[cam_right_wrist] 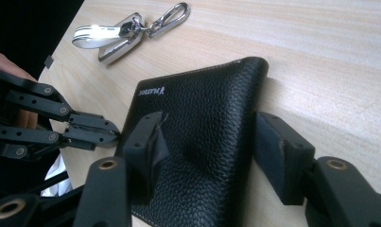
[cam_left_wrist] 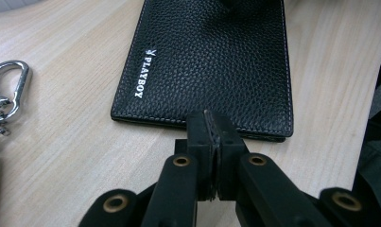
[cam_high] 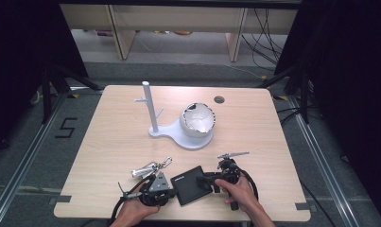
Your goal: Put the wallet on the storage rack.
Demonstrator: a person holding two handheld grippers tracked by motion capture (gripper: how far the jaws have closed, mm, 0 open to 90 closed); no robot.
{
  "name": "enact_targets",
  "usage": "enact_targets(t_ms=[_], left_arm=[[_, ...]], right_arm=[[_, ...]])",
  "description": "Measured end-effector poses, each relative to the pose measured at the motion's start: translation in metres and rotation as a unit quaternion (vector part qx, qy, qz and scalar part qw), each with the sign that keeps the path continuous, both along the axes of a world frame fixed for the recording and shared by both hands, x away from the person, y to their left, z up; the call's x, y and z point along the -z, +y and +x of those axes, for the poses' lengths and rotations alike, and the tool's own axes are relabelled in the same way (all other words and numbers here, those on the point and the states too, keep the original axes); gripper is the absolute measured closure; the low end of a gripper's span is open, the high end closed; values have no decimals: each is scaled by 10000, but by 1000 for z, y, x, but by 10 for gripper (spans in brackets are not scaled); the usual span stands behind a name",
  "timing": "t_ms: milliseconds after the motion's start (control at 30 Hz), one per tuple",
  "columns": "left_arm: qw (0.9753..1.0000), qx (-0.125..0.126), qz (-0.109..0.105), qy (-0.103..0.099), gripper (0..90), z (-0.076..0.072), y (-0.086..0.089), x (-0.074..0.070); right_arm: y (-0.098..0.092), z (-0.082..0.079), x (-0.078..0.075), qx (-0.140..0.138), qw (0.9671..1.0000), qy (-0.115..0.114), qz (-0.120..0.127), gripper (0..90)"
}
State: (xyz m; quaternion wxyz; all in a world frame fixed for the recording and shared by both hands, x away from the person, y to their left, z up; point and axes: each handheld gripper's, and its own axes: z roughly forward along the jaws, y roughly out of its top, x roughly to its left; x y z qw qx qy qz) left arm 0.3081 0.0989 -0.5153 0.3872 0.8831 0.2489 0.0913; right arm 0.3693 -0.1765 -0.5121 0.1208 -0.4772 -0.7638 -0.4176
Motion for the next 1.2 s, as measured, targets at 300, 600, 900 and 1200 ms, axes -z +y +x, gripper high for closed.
enact_targets(t_ms=[300, 600, 900, 1200], left_arm=[[9998, -88, -149, 64, 874, -2, -2, 1], [10000, -6, -21, -29, 874, -2, -1, 0], [10000, 5, 0, 11, 751, 0, 0, -1], [9998, -29, -166, -87, 518, -9, 10, -21]], right_arm=[[-2, -1, -3, 224, 9997, -33, 119, 617], [-1, -3, -2, 365, 9991, -142, 145, 713], [2, -8, -15, 199, 9979, -558, 259, 793], [8, -16, -36, -28, 9945, -965, 397, 818]])
